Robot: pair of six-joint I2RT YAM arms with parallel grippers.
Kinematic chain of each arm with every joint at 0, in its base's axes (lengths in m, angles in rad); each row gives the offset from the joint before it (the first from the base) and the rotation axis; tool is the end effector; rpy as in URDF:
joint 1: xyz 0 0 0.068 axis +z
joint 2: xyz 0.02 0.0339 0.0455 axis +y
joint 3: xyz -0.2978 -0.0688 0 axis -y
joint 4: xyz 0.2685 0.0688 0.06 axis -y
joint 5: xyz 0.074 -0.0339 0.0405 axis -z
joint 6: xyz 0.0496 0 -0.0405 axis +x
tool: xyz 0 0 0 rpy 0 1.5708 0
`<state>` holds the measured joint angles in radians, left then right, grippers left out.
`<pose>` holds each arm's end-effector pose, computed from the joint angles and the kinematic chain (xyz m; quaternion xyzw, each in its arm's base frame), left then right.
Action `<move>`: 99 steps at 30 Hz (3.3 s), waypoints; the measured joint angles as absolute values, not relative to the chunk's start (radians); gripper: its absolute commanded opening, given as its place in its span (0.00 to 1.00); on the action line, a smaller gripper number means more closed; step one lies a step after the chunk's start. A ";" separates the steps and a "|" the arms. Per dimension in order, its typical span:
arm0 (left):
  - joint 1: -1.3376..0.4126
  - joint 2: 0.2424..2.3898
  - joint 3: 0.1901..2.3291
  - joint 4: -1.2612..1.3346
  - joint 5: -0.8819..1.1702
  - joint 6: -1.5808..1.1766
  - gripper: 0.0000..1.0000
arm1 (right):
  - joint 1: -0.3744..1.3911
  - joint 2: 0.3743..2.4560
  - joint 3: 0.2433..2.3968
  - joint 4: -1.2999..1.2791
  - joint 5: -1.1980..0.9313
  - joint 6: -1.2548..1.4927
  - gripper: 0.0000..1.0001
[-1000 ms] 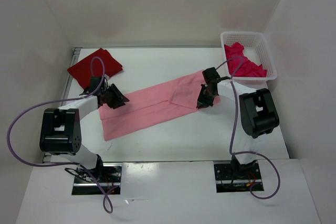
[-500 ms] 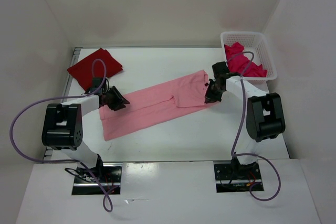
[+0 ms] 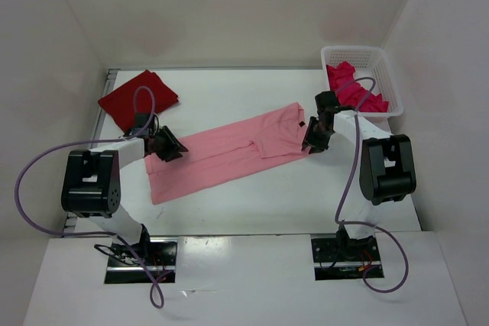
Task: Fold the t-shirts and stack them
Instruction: Rotate the tshirt 90 degrees
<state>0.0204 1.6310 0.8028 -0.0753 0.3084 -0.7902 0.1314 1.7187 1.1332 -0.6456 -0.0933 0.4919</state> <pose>0.3390 -0.0081 0.1583 -0.3219 0.8778 -0.2560 0.2454 0.3582 0.0520 0.1933 0.1687 0.9700 0.0955 0.1466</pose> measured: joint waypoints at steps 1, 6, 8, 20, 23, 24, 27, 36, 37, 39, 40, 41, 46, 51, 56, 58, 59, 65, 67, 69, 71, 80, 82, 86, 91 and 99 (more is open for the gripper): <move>0.020 1.626 0.803 -0.078 0.307 -0.790 0.42 | 0.131 1.719 1.141 -0.653 -0.094 0.490 0.38; 0.015 1.567 0.809 -0.093 0.291 -0.787 0.42 | 0.134 1.721 1.238 -0.675 -0.130 0.480 0.05; 0.012 1.559 0.824 -0.094 0.289 -0.785 0.42 | 0.142 1.731 1.283 -0.664 -0.140 0.486 0.02; -0.002 1.608 0.834 -0.097 0.299 -0.785 0.42 | 0.208 2.137 1.567 -0.524 -0.091 0.557 0.00; -0.002 1.623 0.833 -0.104 0.302 -0.785 0.42 | 0.212 2.199 1.671 -0.530 -0.060 0.568 0.00; -0.002 1.623 0.831 -0.107 0.302 -0.785 0.42 | 0.214 2.227 1.709 -0.531 -0.051 0.569 0.00; -0.002 1.605 0.831 -0.126 0.302 -0.785 0.42 | 0.220 2.330 1.879 -0.576 -0.039 0.577 0.02; -0.045 1.414 0.854 -0.238 0.301 -0.773 0.23 | 0.264 2.894 2.833 -0.693 -0.110 0.630 0.06; -0.052 1.393 0.854 -0.250 0.301 -0.767 0.23 | 0.270 2.882 2.821 -0.700 -0.109 0.629 0.08; -0.055 1.358 0.852 -0.276 0.300 -0.763 0.22 | 0.287 2.862 2.826 -0.739 -0.107 0.617 0.22; -0.055 1.340 0.850 -0.284 0.300 -0.763 0.21 | 0.295 2.854 2.844 -0.765 -0.109 0.614 0.28; -0.055 1.321 0.847 -0.292 0.299 -0.762 0.19 | 0.306 2.853 2.884 -0.794 -0.112 0.608 0.34; -0.055 1.248 0.846 -0.324 0.287 -0.762 0.18 | 0.358 2.701 2.973 -0.917 -0.151 0.568 0.52; -0.055 1.227 0.847 -0.341 0.270 -0.757 0.14 | 0.458 2.166 2.313 -0.762 -0.183 0.522 0.05; -0.043 1.232 0.865 -0.362 0.262 -0.728 0.15 | 0.646 1.739 1.519 -0.477 -0.265 0.647 0.34; -0.039 1.251 0.886 -0.362 0.258 -0.710 0.19 | 0.678 1.703 1.307 -0.388 -0.286 0.720 0.60; -0.039 1.266 0.899 -0.362 0.257 -0.705 0.23 | 0.680 1.707 1.223 -0.349 -0.292 0.755 0.63; -0.038 1.369 0.943 -0.334 0.253 -0.677 0.37 | 0.678 1.798 0.995 -0.200 -0.319 0.912 0.68; -0.038 1.399 0.957 -0.332 0.250 -0.672 0.39 | 0.683 1.820 1.012 -0.148 -0.310 0.936 0.68; -0.039 1.426 0.977 -0.328 0.246 -0.656 0.41 | 0.686 1.858 1.048 -0.106 -0.289 0.957 0.61; -0.046 1.459 1.008 -0.325 0.233 -0.646 0.44 | 0.686 1.906 1.088 -0.078 -0.272 0.980 0.46; -0.115 1.712 1.228 -0.349 0.183 -0.542 0.52 | 0.678 2.003 1.174 -0.066 -0.257 0.981 0.01; -0.140 1.773 1.296 -0.364 0.174 -0.511 0.57 | 0.665 1.959 1.141 -0.116 -0.259 0.911 0.01; -0.196 1.880 1.415 -0.383 0.171 -0.466 0.62 | 0.562 1.833 1.053 -0.286 -0.311 0.730 0.01; -0.258 2.040 1.576 -0.386 0.194 -0.429 0.67 | 0.430 1.746 0.974 -0.463 -0.328 0.572 0.25; -0.316 2.315 1.843 -0.372 0.280 -0.412 0.69 | 0.406 1.657 0.959 -0.543 -0.390 0.495 0.45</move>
